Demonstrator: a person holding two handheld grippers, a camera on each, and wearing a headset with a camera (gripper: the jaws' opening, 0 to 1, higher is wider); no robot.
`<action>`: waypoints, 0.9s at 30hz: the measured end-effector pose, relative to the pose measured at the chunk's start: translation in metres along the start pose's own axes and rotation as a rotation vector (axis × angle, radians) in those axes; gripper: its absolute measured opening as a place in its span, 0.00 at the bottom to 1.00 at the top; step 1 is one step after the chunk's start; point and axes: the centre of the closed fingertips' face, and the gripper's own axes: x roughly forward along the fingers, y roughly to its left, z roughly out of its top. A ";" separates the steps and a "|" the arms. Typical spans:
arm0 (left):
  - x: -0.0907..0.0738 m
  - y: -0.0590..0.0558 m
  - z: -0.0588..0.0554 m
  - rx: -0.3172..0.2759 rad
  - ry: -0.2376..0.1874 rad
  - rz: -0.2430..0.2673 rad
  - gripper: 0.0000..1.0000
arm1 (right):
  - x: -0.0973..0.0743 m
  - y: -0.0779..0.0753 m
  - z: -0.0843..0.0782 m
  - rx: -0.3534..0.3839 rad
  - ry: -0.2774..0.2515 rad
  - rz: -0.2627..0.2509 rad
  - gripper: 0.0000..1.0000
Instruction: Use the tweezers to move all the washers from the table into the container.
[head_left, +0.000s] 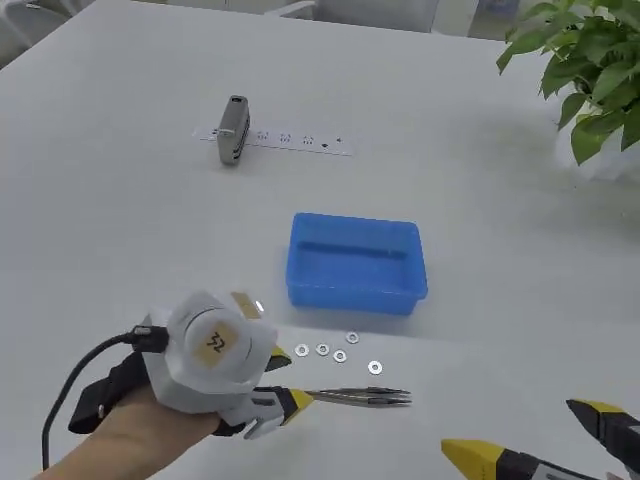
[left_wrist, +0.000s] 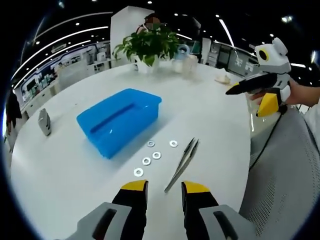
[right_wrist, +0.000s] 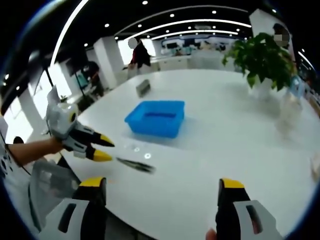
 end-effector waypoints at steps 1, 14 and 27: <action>0.003 0.001 -0.001 0.010 0.006 -0.008 0.24 | 0.000 0.000 0.000 0.002 -0.001 0.002 0.91; 0.023 -0.012 -0.010 0.118 0.079 -0.093 0.14 | 0.001 -0.003 0.000 0.000 0.010 0.005 0.90; 0.018 -0.023 -0.011 0.208 0.086 -0.130 0.00 | 0.002 0.010 0.015 -0.029 -0.027 0.021 0.85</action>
